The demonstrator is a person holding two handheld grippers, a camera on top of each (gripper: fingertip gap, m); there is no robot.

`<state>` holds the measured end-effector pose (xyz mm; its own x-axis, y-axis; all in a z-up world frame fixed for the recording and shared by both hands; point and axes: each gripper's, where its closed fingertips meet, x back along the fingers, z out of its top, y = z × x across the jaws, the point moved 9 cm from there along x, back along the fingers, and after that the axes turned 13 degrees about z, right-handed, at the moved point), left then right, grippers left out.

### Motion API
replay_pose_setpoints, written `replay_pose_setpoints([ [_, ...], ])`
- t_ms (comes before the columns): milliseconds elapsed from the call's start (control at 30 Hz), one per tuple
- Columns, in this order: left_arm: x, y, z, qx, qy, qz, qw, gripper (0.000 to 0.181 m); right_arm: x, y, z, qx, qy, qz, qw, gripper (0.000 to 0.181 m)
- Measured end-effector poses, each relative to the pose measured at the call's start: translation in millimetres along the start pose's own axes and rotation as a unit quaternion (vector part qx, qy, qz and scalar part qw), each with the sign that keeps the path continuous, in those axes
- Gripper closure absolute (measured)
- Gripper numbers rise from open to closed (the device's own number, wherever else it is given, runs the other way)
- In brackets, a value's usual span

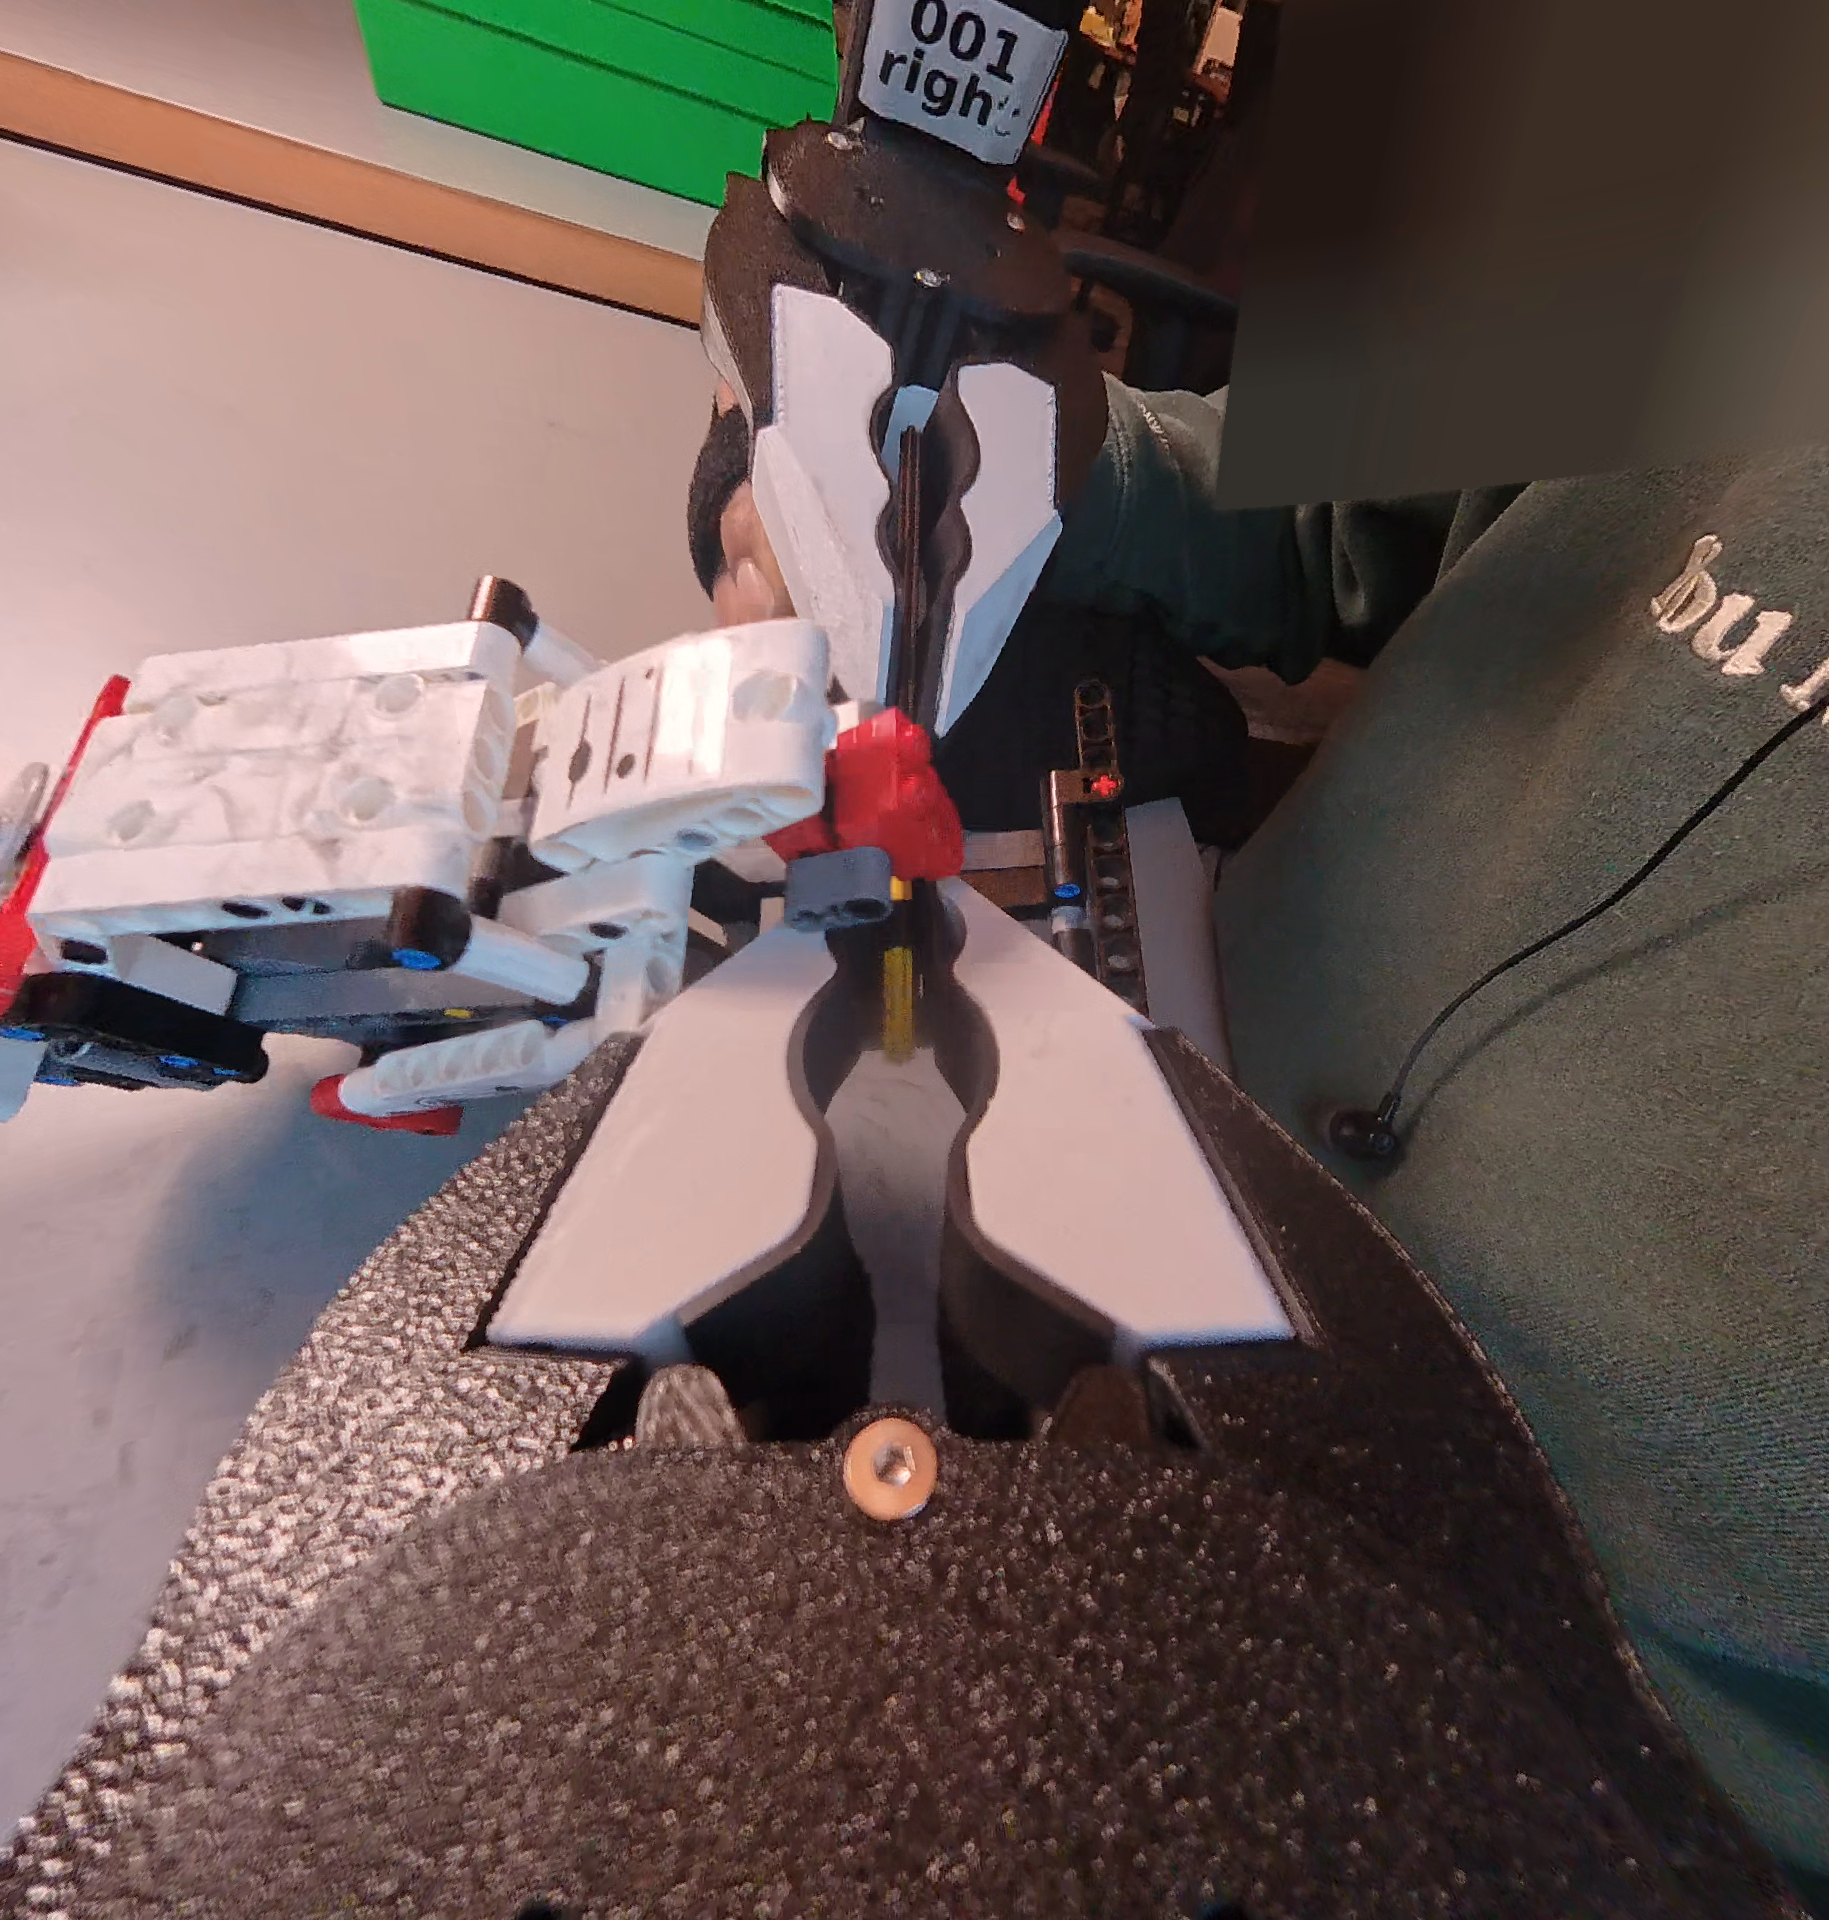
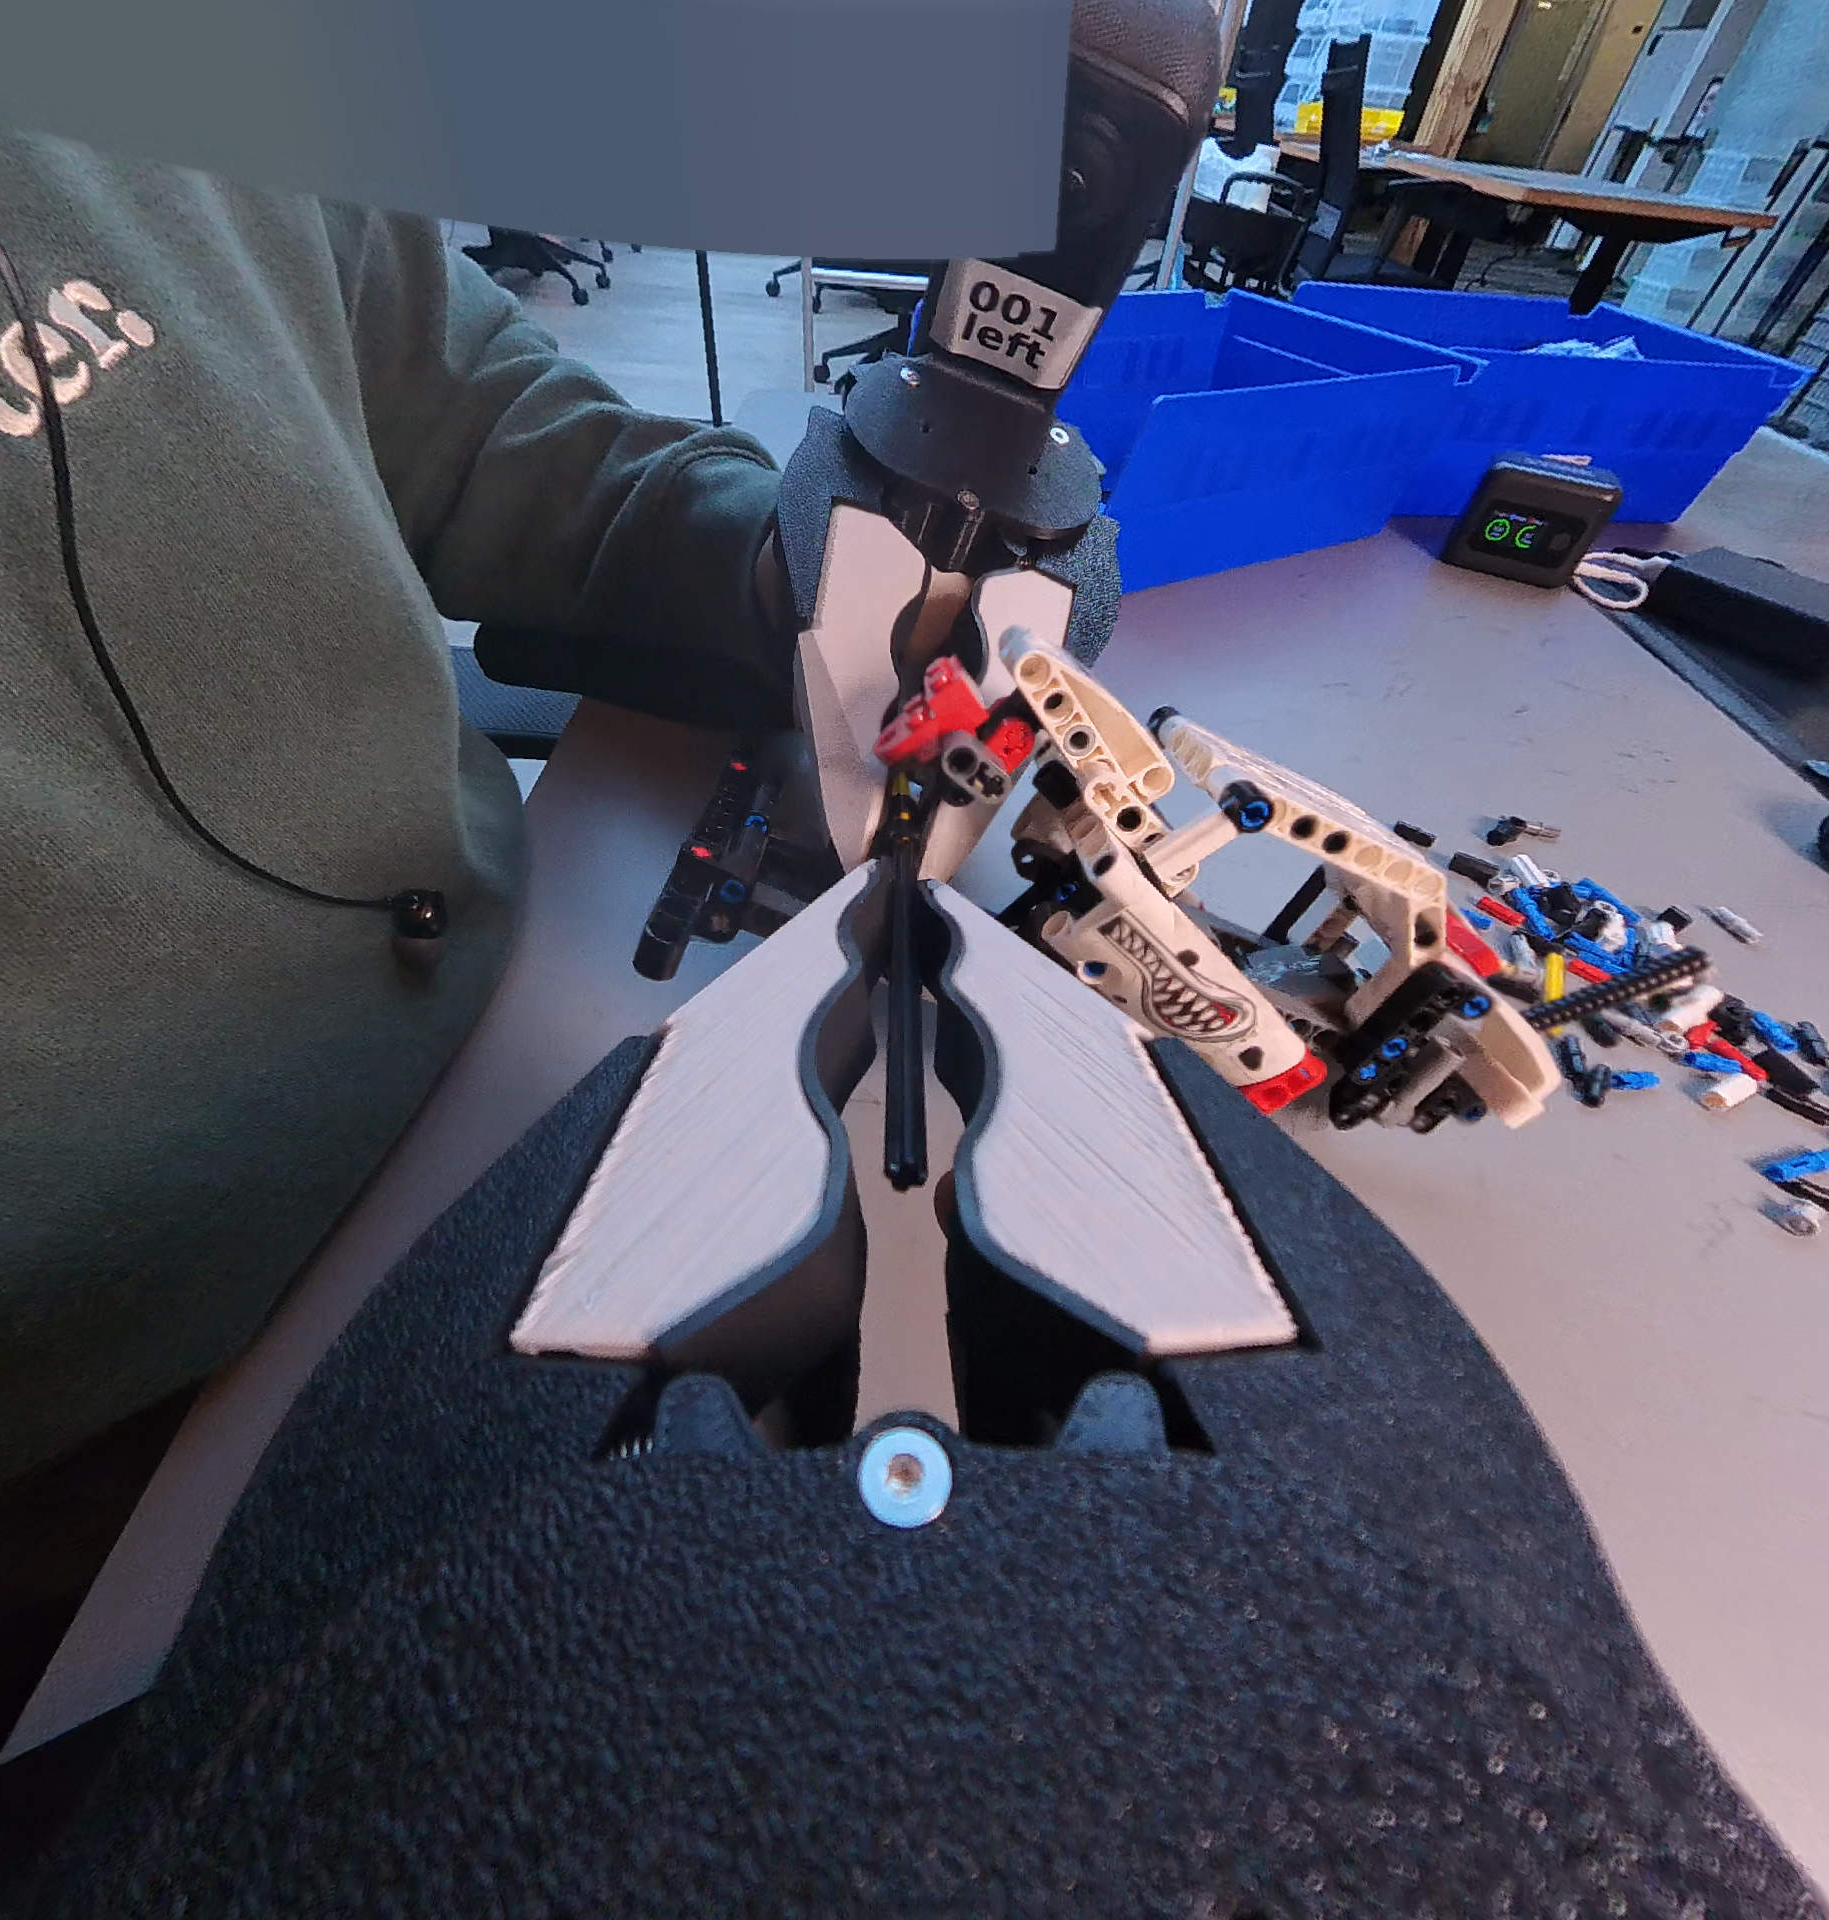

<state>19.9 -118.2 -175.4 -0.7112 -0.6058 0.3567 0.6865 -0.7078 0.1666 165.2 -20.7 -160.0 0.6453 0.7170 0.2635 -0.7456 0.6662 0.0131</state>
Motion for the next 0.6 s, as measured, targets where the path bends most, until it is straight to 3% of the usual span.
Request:
replay_pose_setpoints([
  [600,2,3,-4,-0.013,-0.033,-0.013,0.999,0.177,-12,-5,4,0.058,-0.056,0.013,0.997,0.180],
])
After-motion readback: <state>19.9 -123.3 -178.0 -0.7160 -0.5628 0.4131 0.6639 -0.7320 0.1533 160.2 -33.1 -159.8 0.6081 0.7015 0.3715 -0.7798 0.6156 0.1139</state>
